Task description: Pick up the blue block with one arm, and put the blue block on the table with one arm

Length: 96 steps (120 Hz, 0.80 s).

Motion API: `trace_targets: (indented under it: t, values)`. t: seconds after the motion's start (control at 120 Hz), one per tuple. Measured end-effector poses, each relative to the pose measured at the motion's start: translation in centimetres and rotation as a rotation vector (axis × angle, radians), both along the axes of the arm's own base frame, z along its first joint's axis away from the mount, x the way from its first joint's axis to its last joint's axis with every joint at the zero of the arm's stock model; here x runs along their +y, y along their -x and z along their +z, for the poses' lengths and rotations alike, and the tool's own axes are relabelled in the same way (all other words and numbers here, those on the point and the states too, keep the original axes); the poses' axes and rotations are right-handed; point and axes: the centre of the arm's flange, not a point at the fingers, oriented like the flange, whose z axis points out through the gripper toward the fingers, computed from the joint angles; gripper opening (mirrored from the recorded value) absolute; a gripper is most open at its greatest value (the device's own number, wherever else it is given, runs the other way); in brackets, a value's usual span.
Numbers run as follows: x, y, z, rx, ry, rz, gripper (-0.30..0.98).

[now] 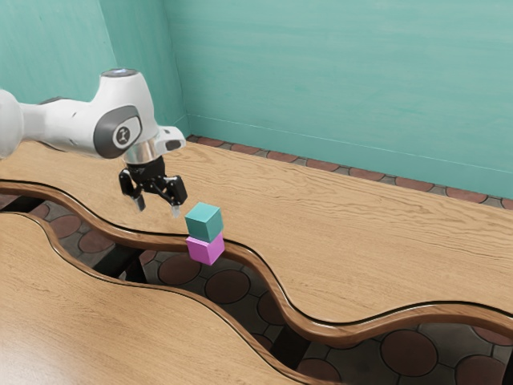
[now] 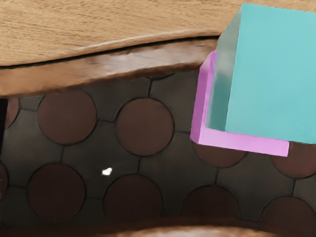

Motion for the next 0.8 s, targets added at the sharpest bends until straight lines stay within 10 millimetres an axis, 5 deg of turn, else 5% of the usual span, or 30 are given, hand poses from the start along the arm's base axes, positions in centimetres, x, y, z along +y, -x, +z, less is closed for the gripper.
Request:
trace_targets:
  t: [0.125,0.3,0.417,0.8]
  values:
    - [0.2,-4.2,-0.2,-0.042,0.008,-0.02,0.69]
    - [-4.1,-6.5,-0.9,-0.055,0.021,-0.089,0.69]
    - [-5.9,-7.2,-2.8,-0.036,0.034,-0.116,0.69]
    - [-5.7,-7.6,-5.4,-0.003,0.039,-0.119,0.69]
